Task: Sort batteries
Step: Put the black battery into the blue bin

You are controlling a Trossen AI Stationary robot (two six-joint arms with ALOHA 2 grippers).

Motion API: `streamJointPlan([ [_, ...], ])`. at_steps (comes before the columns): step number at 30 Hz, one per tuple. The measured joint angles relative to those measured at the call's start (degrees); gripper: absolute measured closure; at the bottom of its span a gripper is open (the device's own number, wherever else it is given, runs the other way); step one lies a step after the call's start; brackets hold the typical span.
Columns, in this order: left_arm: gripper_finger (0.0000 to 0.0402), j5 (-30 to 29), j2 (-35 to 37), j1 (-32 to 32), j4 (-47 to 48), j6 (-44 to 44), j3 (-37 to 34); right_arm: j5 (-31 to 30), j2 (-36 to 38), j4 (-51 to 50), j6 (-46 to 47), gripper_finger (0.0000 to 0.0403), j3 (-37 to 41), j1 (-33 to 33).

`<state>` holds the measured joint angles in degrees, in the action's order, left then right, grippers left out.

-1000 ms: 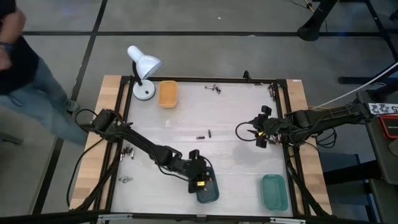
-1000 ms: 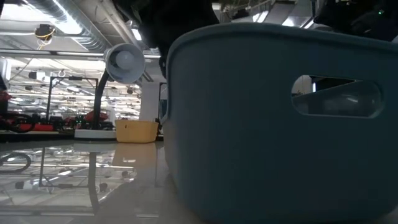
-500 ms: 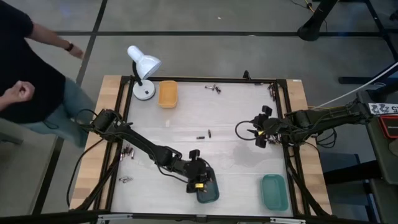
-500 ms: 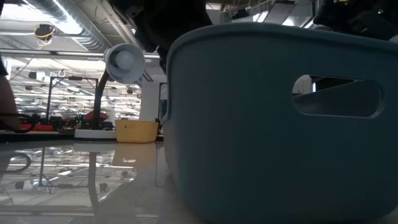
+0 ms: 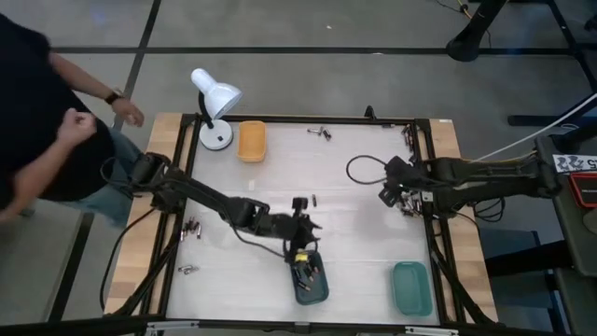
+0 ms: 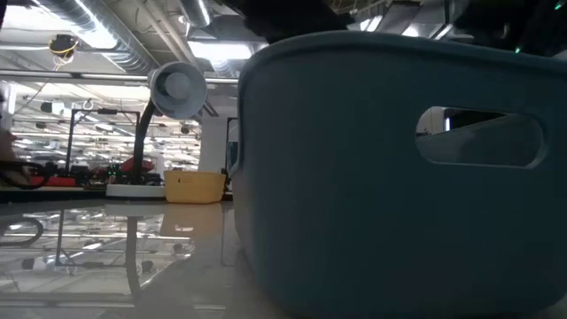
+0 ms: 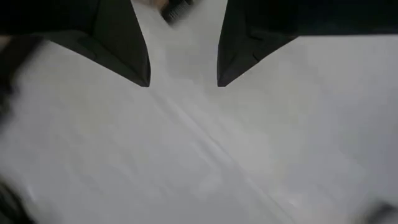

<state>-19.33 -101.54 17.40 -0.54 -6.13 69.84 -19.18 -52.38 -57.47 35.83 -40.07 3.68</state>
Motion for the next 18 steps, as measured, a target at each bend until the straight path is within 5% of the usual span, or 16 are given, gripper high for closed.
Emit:
streamJointPlan([
  [11, 0.0282, 0.8, 0.0, -3.0, -0.1, -4.7, -0.2, 3.8, -13.1, -3.3, 2.8, 0.0215, 0.0, 7.3],
  [18, 0.0282, 1.0, 3.5, -5.2, -3.1, -2.9, -7.4, 6.2, -16.0, -5.1, 3.5, 0.0215, 1.2, 7.2],
])
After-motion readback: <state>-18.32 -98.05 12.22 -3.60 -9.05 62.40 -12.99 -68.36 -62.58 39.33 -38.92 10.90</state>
